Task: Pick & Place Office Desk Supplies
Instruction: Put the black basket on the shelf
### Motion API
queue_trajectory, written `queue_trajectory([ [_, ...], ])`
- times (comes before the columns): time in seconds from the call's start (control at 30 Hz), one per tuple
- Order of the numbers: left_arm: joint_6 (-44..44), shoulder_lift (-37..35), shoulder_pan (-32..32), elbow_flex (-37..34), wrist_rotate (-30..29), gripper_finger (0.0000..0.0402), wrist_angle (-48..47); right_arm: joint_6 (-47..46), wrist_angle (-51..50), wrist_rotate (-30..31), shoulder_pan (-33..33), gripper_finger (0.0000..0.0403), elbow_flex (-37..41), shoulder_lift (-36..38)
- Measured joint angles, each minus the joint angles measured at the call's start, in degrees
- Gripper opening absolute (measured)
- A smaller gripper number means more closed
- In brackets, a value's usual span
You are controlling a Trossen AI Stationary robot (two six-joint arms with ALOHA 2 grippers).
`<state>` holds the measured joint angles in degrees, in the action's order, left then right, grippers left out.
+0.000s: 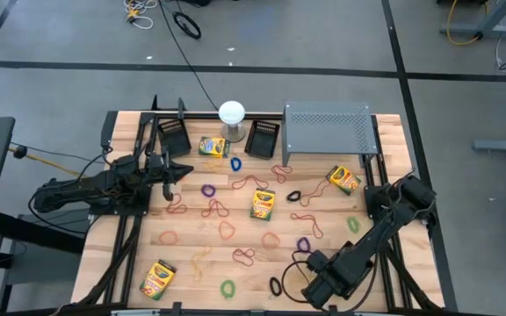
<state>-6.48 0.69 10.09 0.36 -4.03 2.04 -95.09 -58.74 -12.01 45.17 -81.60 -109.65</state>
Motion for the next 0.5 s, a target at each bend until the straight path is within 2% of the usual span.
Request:
queue_trajectory([
  [0.17, 0.0, 0.0, 0.0, 0.0, 0.0, 0.0008, 0.0, 0.3, -0.7, 0.6, 0.0, 0.0148, 0.0, -0.2],
  [0.5, 0.0, 0.0, 0.0, 0.0, 0.0, 0.0008, 0.0, 6.7, -1.0, 0.0, -2.5, 0.0088, 0.0, -2.6],
])
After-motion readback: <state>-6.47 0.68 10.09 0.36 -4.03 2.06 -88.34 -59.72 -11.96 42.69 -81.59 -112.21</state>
